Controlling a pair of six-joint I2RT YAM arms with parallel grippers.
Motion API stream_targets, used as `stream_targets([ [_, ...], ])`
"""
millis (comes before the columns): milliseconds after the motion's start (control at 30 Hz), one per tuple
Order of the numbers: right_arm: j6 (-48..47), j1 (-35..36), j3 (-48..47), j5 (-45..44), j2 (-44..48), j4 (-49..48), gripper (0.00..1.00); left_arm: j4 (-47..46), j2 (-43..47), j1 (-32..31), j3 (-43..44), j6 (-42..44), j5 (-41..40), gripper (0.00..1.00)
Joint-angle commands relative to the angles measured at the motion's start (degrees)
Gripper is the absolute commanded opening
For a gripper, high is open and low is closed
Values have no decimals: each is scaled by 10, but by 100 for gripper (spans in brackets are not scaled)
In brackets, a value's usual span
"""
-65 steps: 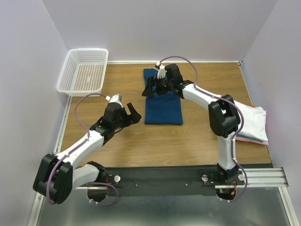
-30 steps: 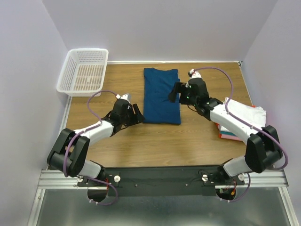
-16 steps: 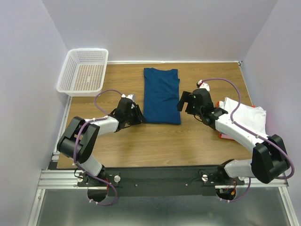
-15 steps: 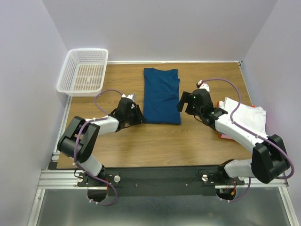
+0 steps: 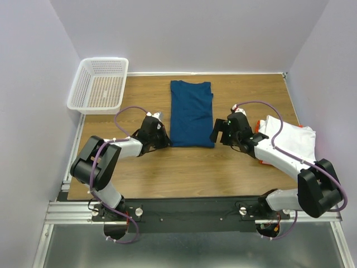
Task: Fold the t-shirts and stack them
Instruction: Fold the tshirt
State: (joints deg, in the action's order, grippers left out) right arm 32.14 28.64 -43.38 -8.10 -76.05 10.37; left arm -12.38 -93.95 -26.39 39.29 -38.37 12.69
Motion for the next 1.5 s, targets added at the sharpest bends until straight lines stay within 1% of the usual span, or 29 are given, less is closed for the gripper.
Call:
stream_targets([
  [0,3,-1,20,55,-16,19,100,6,15,-4,-14,13,-8,0],
  [33,-1,-2,18,58,-26,20,99,7,14,-4,-14,14,-9,0],
  [100,-8,-2,6,71,-46,20,94,10,12,-4,-11,14,-8,0],
  [133,-19,-2,1,103,-66,20,92,11,12,-4,-8,15,-8,0],
  [167,-29,-2,-6,119,-76,18,88,14,10,-4,-8,16,-9,0],
  [200,-39,-2,-16,130,-86,18,87,15,10,-4,-8,15,-11,0],
  [233,-44,-1,-20,125,-99,18,85,16,10,-4,-8,14,-12,0],
  [267,-47,-2,-23,118,-106,18,81,15,9,-4,-8,12,-14,0],
  [300,-51,-2,-31,99,-112,19,79,16,9,-4,-9,11,-16,0],
  [333,-53,-2,-34,95,-117,19,74,16,10,-4,-9,10,-18,0],
  [367,-55,-2,-37,92,-124,19,62,18,8,-4,-8,11,-18,0],
  [400,-55,-3,-40,92,-133,18,59,19,7,-4,-9,11,-18,0],
  [533,-66,-2,-53,92,-160,18,57,23,6,-4,-6,13,-23,0],
  [767,-81,-2,-74,106,-205,15,43,32,1,-4,3,14,-28,0],
  [833,-88,-2,-80,118,-211,14,33,34,2,-3,6,14,-30,0],
  [867,-89,-2,-81,124,-212,13,25,36,3,-4,6,14,-31,0],
  [933,-92,-2,-78,145,-205,12,17,38,4,-4,6,13,-35,0],
  [1033,-95,-1,-61,177,-192,11,9,40,8,-4,4,10,-36,0],
  [1067,-95,-1,-56,185,-180,11,3,43,13,-4,3,9,-37,0],
  [1100,-97,-1,-48,193,-173,11,1,45,17,-4,-1,8,-36,0],
  [1233,-92,0,-2,239,-119,14,1,48,53,-4,-30,-5,-41,0],
  [1333,-74,4,44,307,-70,18,1,54,102,-6,-71,-18,-37,0],
  [1367,-69,7,64,322,-56,18,1,58,132,-11,-94,-21,-40,0],
  [1400,-60,10,74,347,-45,20,1,63,147,-16,-104,-40,-57,0],
  [1467,-50,16,89,367,-9,31,1,96,195,-32,-125,-57,-77,0],
])
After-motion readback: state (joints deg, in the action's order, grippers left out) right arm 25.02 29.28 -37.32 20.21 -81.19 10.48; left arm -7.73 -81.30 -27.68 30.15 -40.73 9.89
